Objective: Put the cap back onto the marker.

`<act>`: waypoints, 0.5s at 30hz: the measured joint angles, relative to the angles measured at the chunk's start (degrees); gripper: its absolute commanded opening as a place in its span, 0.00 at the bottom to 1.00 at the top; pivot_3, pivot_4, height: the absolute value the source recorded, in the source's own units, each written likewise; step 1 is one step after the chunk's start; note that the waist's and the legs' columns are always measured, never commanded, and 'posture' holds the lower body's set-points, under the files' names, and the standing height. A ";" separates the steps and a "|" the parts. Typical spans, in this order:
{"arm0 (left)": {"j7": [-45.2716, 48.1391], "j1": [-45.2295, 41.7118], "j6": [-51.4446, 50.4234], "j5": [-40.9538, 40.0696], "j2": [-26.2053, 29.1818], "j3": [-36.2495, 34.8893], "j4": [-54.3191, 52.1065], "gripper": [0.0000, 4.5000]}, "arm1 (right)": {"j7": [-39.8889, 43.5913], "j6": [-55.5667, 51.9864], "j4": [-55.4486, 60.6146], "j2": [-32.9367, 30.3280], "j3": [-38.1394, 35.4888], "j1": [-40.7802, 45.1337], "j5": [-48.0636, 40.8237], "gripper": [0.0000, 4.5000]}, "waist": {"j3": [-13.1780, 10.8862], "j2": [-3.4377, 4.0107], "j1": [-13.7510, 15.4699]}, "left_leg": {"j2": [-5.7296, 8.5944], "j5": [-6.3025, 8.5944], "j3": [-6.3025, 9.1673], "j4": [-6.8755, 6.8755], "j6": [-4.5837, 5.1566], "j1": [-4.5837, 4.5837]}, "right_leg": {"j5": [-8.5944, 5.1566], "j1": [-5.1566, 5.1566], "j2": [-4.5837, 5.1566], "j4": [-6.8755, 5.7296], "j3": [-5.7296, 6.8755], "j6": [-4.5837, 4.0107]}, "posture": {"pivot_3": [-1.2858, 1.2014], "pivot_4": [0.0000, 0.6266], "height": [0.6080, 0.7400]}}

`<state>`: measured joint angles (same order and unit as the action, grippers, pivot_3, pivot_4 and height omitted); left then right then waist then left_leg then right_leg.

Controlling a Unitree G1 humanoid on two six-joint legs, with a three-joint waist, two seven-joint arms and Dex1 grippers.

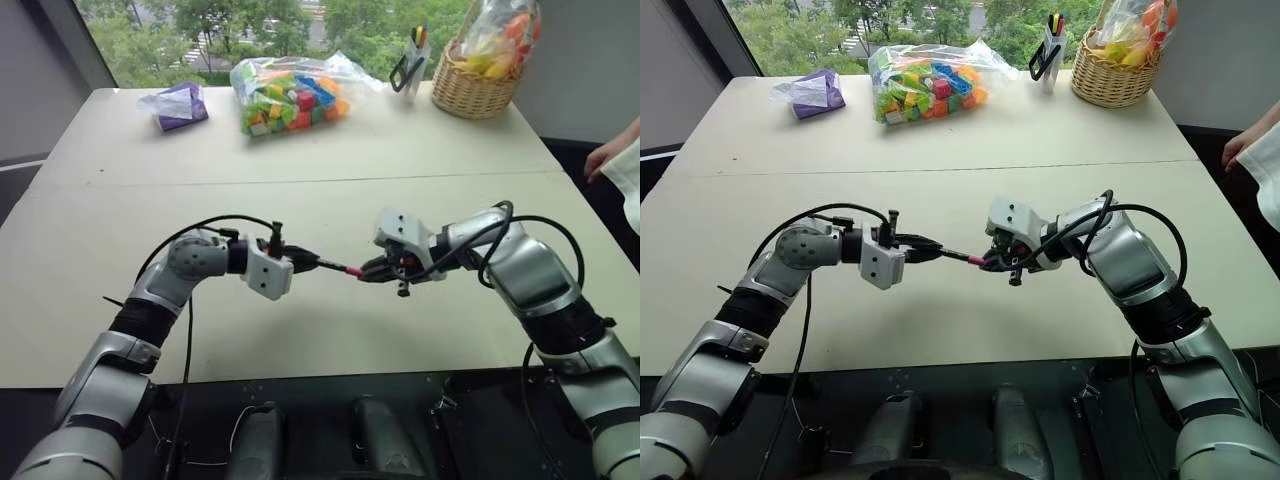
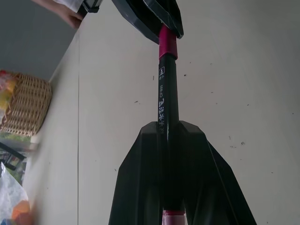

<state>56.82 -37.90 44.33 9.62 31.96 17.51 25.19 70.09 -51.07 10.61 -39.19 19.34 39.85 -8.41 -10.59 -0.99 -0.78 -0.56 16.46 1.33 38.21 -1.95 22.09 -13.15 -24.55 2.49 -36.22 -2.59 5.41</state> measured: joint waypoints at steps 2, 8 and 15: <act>-0.01 0.00 0.03 0.00 -0.01 0.00 0.04 0.00 | -0.02 -1.03 0.23 0.01 -0.15 0.09 -0.34 0.02 | 0.00 0.00 0.00 | 0.00 0.00 0.00 0.00 0.00 0.00 | 0.00 0.00 0.00 0.00 0.00 0.00 | 0.52 0.24 1.00; -0.62 0.00 -0.22 -0.02 -0.04 -0.03 0.42 0.00 | -1.15 -2.30 0.46 0.40 -1.03 0.11 -0.90 0.02 | 0.00 0.00 0.00 | 0.00 0.00 0.00 0.00 0.00 0.00 | 0.00 0.00 0.00 0.00 0.00 0.00 | 0.52 0.24 1.00; -0.84 0.00 -0.29 -0.12 0.09 -0.10 0.62 0.00 | -1.99 -3.24 1.76 0.41 -1.19 0.11 -0.93 0.02 | 0.00 0.00 0.00 | 0.00 0.00 0.00 0.00 0.00 0.00 | 0.00 0.00 0.00 -0.01 0.01 0.00 | 0.52 0.24 1.00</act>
<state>55.98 -37.90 44.04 9.50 32.06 17.42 25.81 68.10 -54.31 12.37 -38.78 18.15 39.96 -9.34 -10.59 -0.99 -0.79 -0.56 16.46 1.33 38.21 -1.95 22.10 -13.15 -24.55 2.49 -36.23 -2.58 5.41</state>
